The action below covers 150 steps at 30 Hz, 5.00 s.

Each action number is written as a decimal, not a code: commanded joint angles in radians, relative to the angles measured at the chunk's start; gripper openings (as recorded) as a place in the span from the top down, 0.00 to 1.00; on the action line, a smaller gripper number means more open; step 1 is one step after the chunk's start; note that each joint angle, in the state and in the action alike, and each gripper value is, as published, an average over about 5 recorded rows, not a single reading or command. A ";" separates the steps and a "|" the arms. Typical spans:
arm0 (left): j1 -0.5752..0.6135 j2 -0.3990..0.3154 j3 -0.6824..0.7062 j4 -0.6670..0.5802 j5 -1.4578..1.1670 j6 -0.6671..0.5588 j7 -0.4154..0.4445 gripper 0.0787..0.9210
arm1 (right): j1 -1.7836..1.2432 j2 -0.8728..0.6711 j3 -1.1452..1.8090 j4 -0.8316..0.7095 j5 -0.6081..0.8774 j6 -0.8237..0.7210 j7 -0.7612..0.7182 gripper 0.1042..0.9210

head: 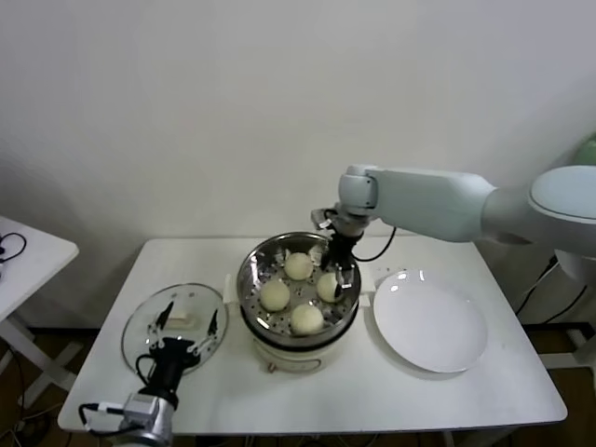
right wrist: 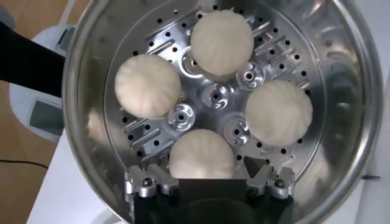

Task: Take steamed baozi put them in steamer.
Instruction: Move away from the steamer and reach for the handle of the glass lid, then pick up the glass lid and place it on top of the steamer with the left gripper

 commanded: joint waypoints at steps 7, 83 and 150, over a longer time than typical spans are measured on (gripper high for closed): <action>-0.021 0.011 -0.041 0.018 0.038 0.035 0.075 0.12 | 0.127 -0.243 0.125 0.197 -0.017 0.029 -0.004 0.12; -0.349 0.149 0.153 0.511 1.127 0.383 -0.071 0.12 | -1.794 -0.276 2.287 0.416 -0.280 0.387 0.734 0.12; -0.422 0.185 0.124 0.629 1.151 0.218 -0.079 0.90 | -1.802 -0.226 2.327 0.403 -0.299 0.385 0.693 0.12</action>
